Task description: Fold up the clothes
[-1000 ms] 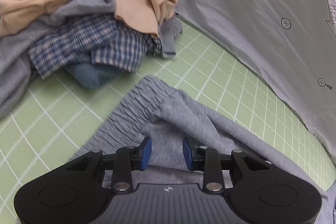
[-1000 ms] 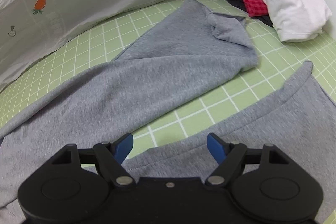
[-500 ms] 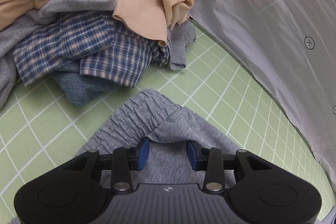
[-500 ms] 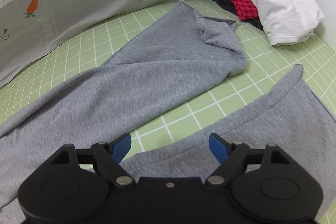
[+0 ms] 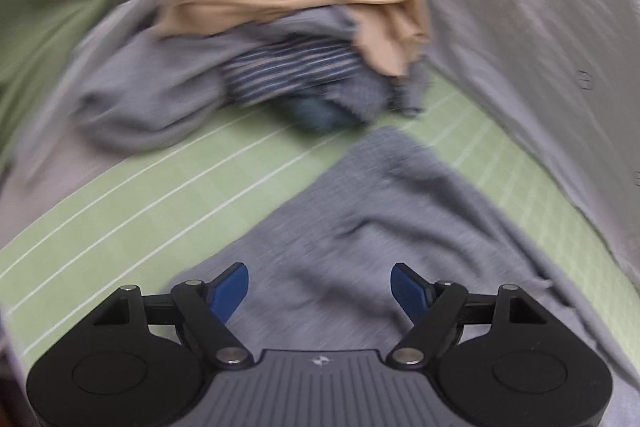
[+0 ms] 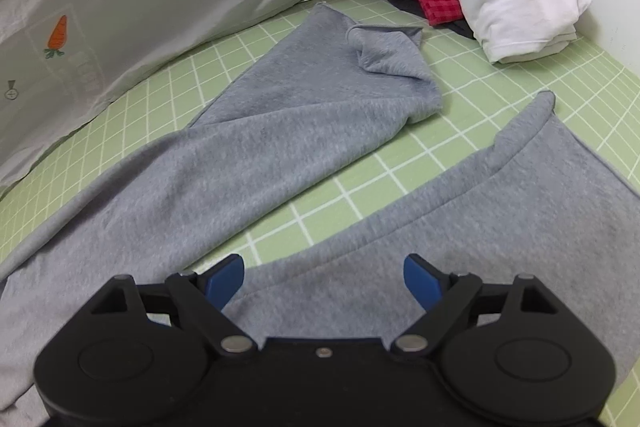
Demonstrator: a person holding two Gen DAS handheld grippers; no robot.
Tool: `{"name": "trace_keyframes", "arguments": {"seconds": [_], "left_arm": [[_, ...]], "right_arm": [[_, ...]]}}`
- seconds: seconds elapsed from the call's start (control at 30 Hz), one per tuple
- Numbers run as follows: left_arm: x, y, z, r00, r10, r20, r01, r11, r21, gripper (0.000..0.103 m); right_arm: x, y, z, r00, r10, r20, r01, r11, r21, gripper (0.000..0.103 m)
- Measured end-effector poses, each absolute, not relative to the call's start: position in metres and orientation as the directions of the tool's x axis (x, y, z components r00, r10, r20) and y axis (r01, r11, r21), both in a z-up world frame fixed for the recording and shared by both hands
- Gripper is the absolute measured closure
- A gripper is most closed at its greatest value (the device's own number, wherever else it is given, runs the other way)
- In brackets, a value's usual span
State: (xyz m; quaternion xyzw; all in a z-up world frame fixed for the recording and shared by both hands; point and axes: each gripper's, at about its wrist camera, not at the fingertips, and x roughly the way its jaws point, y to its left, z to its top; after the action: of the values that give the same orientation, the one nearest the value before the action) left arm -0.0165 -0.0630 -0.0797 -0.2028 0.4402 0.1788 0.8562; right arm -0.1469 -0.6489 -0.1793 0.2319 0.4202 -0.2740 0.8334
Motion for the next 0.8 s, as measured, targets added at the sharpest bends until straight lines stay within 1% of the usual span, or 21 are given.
{"name": "trace_keyframes", "arguments": {"seconds": [0.07,0.13,0.23,0.27,0.3,0.33,0.37,0.4,0.43,0.47,0.63,0.8], "left_arm": [[-0.04,-0.051,-0.087,0.516,0.146,-0.844,-0.545,0.816,-0.192,0.024],[-0.057,-0.038,-0.097,0.481,0.126,-0.868,-0.578,0.79,-0.206,0.024],[-0.07,-0.029,-0.108,0.468,0.097,-0.878,-0.572,0.791,-0.217,0.024],[-0.071,-0.028,-0.11,0.468,0.087,-0.879,-0.562,0.797,-0.221,0.026],[-0.072,-0.027,-0.112,0.473,0.073,-0.878,-0.55,0.803,-0.23,0.03],[-0.071,-0.026,-0.113,0.478,0.06,-0.876,-0.539,0.808,-0.239,0.039],[-0.07,-0.025,-0.114,0.485,0.05,-0.873,-0.531,0.811,-0.248,0.045],[-0.069,-0.025,-0.115,0.489,0.04,-0.871,-0.522,0.814,-0.256,0.061],[-0.067,-0.025,-0.116,0.488,0.028,-0.872,-0.51,0.82,-0.259,0.084],[-0.065,-0.025,-0.117,0.484,0.022,-0.875,-0.495,0.831,-0.254,0.098],[-0.063,-0.014,-0.112,0.497,0.042,-0.867,-0.422,0.885,-0.199,0.099],[-0.069,0.028,-0.111,0.485,0.047,-0.873,-0.466,0.859,-0.212,0.099]], "right_arm": [[-0.155,-0.641,-0.177,0.506,-0.253,-0.825,0.641,0.75,0.163,0.015],[-0.164,-0.631,-0.175,0.512,-0.243,-0.824,0.631,0.757,0.169,0.014],[-0.176,-0.613,-0.173,0.514,-0.229,-0.827,0.617,0.768,0.171,0.014],[-0.18,-0.607,-0.172,0.512,-0.226,-0.829,0.613,0.772,0.168,0.014],[-0.184,-0.601,-0.172,0.509,-0.224,-0.831,0.61,0.775,0.165,0.014],[-0.189,-0.595,-0.171,0.507,-0.225,-0.832,0.608,0.778,0.16,0.014],[-0.194,-0.59,-0.169,0.505,-0.227,-0.833,0.607,0.779,0.156,0.014],[-0.198,-0.585,-0.167,0.503,-0.231,-0.833,0.608,0.779,0.152,0.014],[-0.202,-0.581,-0.166,0.502,-0.236,-0.832,0.612,0.777,0.148,0.014],[-0.206,-0.577,-0.164,0.501,-0.242,-0.831,0.617,0.773,0.147,0.014],[-0.224,-0.56,-0.16,0.499,-0.258,-0.827,0.64,0.753,0.151,0.013],[-0.232,-0.54,-0.164,0.495,-0.249,-0.833,0.641,0.751,0.157,0.013]]}}
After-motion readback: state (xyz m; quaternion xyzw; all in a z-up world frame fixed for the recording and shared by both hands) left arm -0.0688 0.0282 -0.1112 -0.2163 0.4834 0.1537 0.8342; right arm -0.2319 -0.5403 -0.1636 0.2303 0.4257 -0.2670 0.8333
